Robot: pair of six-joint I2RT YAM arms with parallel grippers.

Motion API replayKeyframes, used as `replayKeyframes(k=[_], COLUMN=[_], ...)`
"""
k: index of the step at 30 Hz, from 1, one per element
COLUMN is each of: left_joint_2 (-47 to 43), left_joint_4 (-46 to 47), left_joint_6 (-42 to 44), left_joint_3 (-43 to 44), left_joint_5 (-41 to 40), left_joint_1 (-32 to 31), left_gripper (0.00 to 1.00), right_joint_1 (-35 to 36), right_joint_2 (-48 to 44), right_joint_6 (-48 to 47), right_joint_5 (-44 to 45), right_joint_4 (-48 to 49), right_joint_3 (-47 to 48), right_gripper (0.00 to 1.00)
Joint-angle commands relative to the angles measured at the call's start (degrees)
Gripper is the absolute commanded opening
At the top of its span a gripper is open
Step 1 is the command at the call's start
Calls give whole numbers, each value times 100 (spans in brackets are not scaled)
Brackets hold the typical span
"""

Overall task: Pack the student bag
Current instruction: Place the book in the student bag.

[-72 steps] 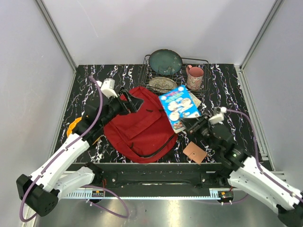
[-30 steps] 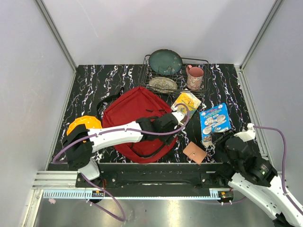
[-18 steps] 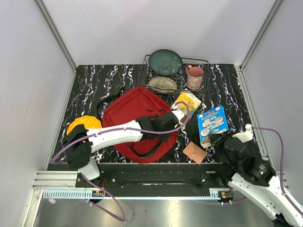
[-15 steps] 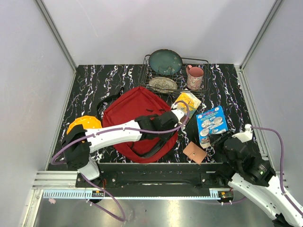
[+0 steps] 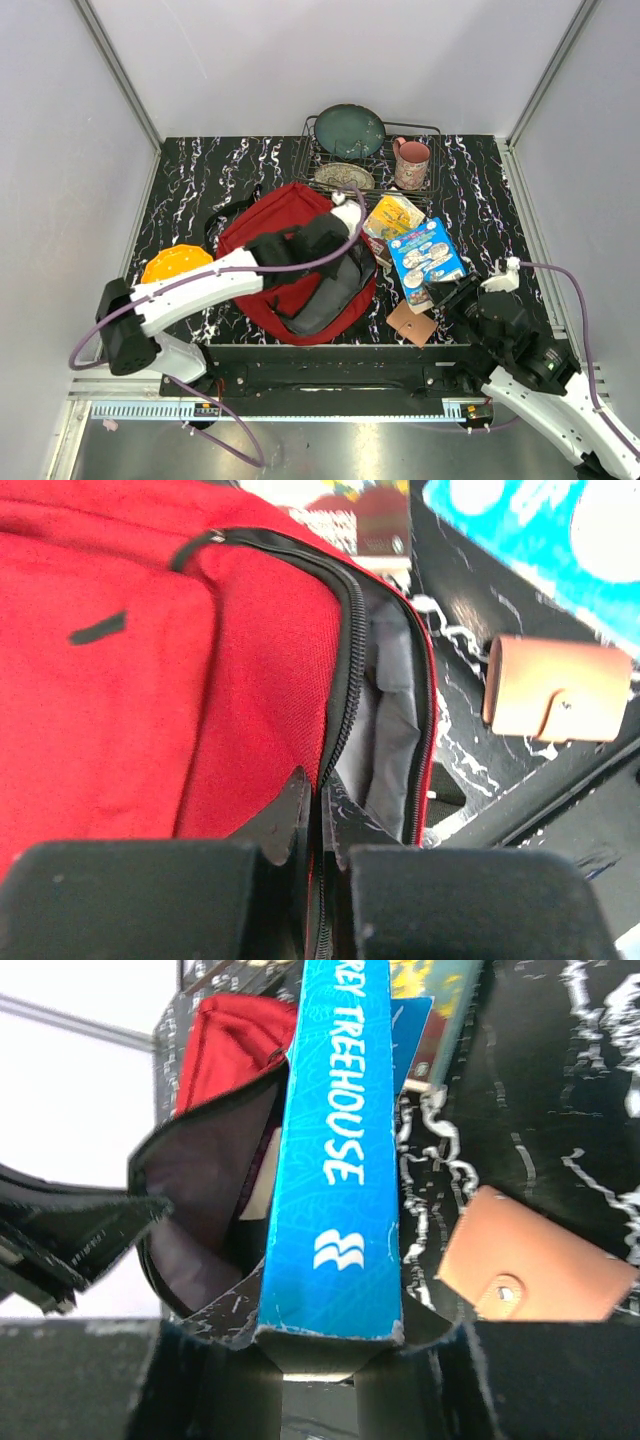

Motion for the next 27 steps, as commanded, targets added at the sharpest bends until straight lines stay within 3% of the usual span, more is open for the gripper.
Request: replayKeyframes(k=[1,7,12,15,22,27], left_joint_2=[-773,-783,-757,-835,-1186,-1512], left_joint_4=[161,-243,-235,-156,-103,231], left_joint_6=[-105,-52,-263,-228,-210,-263], left_joint_3=[635,1268,1515,1542,1235,805], left_joint_5=[-548,-1268,-1498,-1428,-1148,-849], left_joint_1=[248,362,371,371,371,371], left_gripper=[0,0,0,0,0,0], right_joint_1=[3,3,3,3,3,-6], right_joint_2=[165,719,1079,1316,1966,3433], right_joint_6=[-142,-441,-186,-81,-9,-238], right_joint_5=[-642,-1547,-2900,-3604,-3675,-4035], right_joint_4=[1415,1363,1459,1950,3442,4963], right_joint_3=[394,1036,1080,756,-62,-194], right_gripper=[0,0,0,0,0,0])
